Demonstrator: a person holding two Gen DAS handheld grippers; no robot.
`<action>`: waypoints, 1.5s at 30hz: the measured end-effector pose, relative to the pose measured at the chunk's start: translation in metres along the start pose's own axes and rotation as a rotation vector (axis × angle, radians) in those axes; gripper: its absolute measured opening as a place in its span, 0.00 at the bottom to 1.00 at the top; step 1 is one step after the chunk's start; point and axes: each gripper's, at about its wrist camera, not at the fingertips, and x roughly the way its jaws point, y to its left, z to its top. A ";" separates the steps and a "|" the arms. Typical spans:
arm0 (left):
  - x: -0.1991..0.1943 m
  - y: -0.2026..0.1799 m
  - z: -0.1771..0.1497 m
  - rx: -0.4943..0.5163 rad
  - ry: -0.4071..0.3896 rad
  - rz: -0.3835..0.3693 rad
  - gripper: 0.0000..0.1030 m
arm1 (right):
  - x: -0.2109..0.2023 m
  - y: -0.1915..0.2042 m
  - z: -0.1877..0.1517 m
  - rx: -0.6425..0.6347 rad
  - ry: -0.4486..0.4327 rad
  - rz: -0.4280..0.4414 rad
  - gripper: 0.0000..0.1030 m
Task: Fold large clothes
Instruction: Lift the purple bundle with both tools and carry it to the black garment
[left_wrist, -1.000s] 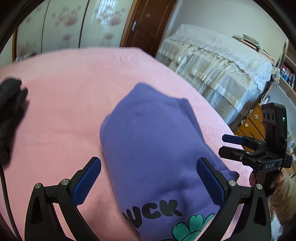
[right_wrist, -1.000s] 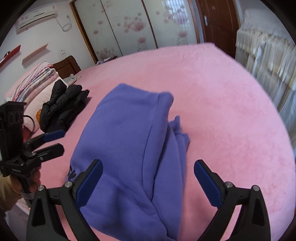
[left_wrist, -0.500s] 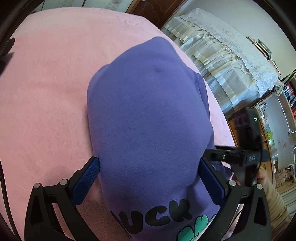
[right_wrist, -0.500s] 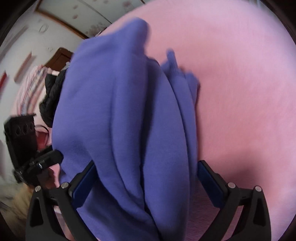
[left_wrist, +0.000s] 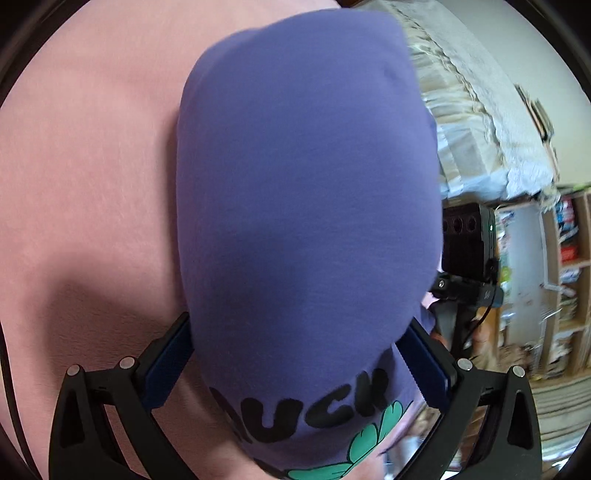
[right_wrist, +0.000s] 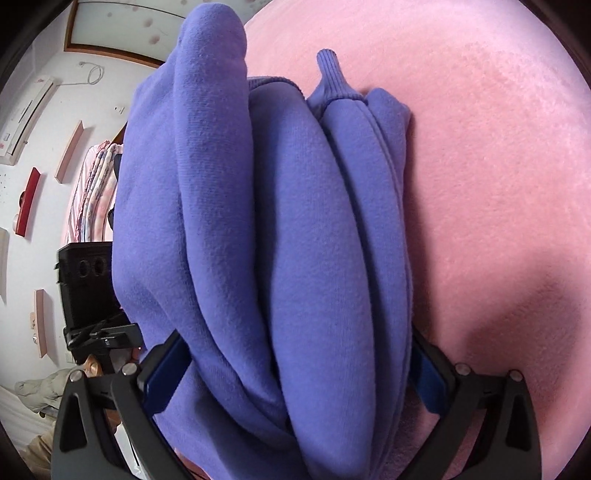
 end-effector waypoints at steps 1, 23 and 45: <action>0.002 0.001 -0.001 -0.007 0.000 -0.011 1.00 | 0.000 0.000 -0.001 0.000 -0.007 0.000 0.99; 0.035 -0.040 -0.001 -0.089 -0.006 0.022 0.83 | -0.014 0.045 -0.031 -0.040 -0.115 -0.047 0.55; -0.234 -0.079 -0.111 0.057 -0.408 0.029 0.82 | -0.013 0.334 -0.082 -0.319 -0.279 0.053 0.47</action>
